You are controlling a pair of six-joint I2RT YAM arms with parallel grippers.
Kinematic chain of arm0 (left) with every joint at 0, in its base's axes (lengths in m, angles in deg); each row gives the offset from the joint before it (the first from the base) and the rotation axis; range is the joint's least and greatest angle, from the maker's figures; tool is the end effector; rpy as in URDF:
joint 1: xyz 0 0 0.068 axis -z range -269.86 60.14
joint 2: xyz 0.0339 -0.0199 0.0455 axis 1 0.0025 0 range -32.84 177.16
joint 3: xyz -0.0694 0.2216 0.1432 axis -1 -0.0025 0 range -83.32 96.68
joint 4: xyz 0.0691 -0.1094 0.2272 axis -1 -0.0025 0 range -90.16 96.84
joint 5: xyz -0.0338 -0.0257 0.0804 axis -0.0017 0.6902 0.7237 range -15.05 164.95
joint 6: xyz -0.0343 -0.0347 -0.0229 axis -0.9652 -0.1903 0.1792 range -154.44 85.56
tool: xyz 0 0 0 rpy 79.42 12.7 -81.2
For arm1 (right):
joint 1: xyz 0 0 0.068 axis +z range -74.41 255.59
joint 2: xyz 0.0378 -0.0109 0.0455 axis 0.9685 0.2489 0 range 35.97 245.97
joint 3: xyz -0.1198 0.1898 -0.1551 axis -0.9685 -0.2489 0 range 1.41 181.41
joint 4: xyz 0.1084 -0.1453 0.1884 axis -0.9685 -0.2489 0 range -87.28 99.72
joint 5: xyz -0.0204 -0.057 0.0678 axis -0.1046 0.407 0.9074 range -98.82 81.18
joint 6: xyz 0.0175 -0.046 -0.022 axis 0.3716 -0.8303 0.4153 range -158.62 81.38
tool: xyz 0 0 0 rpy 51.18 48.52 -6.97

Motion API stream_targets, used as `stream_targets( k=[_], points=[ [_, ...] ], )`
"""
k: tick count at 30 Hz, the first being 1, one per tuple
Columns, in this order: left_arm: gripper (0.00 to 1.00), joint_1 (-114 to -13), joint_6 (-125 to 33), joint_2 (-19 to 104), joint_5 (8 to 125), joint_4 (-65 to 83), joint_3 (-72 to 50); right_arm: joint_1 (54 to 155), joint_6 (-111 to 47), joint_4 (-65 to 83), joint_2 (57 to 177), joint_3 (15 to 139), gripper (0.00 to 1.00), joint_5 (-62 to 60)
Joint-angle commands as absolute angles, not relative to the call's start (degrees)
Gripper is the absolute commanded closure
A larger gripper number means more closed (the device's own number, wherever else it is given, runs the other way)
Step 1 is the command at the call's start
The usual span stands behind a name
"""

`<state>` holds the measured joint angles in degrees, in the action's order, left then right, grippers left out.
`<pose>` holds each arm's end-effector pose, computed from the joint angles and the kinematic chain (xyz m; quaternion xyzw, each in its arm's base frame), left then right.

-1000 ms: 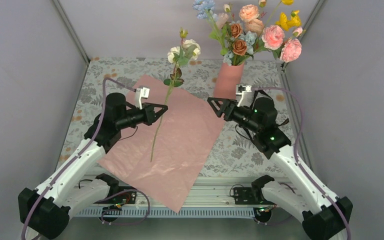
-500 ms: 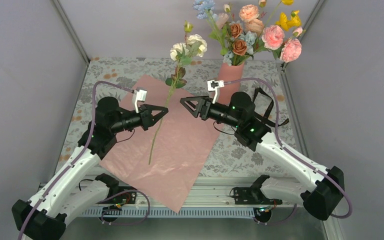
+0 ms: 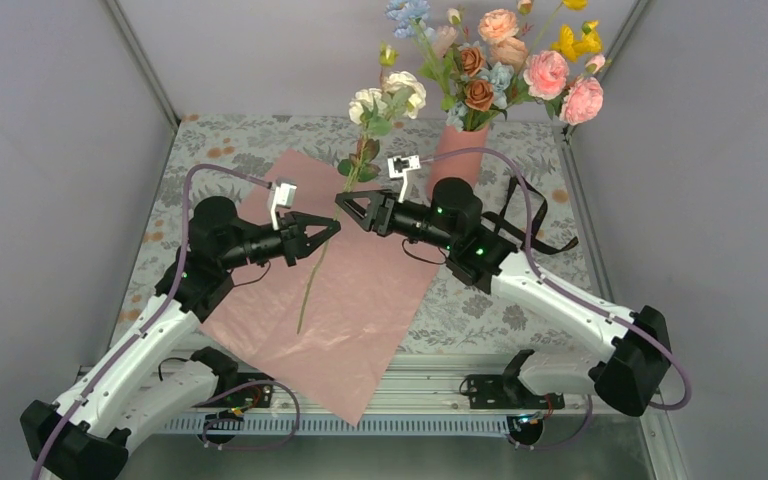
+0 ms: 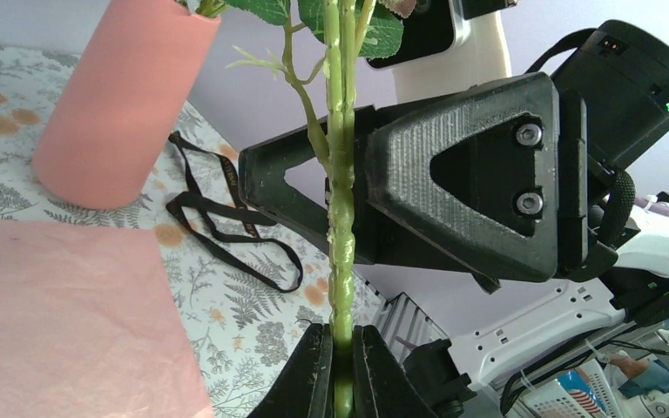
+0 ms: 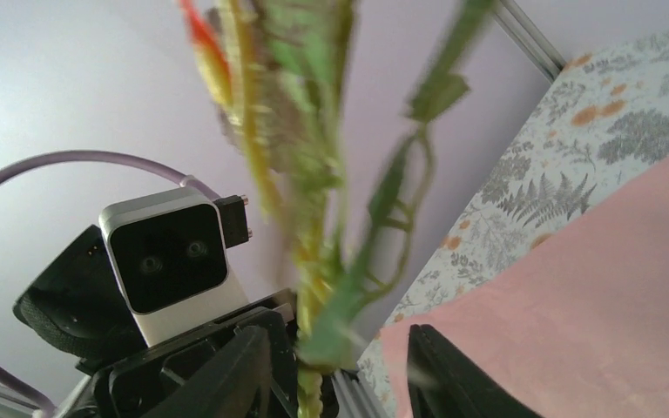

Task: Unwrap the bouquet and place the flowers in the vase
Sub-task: Pick up the fake flower from the wrapping paper.

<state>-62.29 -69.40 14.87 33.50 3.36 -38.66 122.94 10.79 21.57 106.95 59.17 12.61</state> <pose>0.1578 -0.1090 0.3443 0.1901 0.7116 -0.5489 0.3952 0.1890 0.2244 0.3629 -0.1172 0.7052 0.6015 0.3565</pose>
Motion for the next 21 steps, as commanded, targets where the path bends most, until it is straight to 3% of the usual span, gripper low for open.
stream_targets(
  k=[1,9,12,15,19,21],
  points=[
    [0.98,-61.82,-68.31,13.94,32.50,4.94,-38.85,124.31,10.32,23.48,108.42,62.46,0.62,12.09],
    [0.97,-61.64,-67.20,14.06,33.45,3.23,-38.14,124.88,9.00,23.80,108.79,62.32,0.95,12.53],
    [0.92,-61.64,-66.40,14.05,34.55,1.81,-37.93,125.03,7.95,23.62,108.51,62.29,0.96,12.41],
    [0.75,-61.64,-66.18,14.32,35.17,1.23,-37.99,125.07,6.18,22.72,107.86,62.27,0.96,11.47],
    [0.35,-61.64,-64.82,14.52,36.61,-1.81,-36.94,125.11,2.96,20.61,106.49,62.76,0.96,8.61],
    [0.24,-61.64,-63.98,14.29,38.02,-3.77,-36.29,125.15,0.90,18.95,105.71,63.20,0.96,7.00]
  ],
)
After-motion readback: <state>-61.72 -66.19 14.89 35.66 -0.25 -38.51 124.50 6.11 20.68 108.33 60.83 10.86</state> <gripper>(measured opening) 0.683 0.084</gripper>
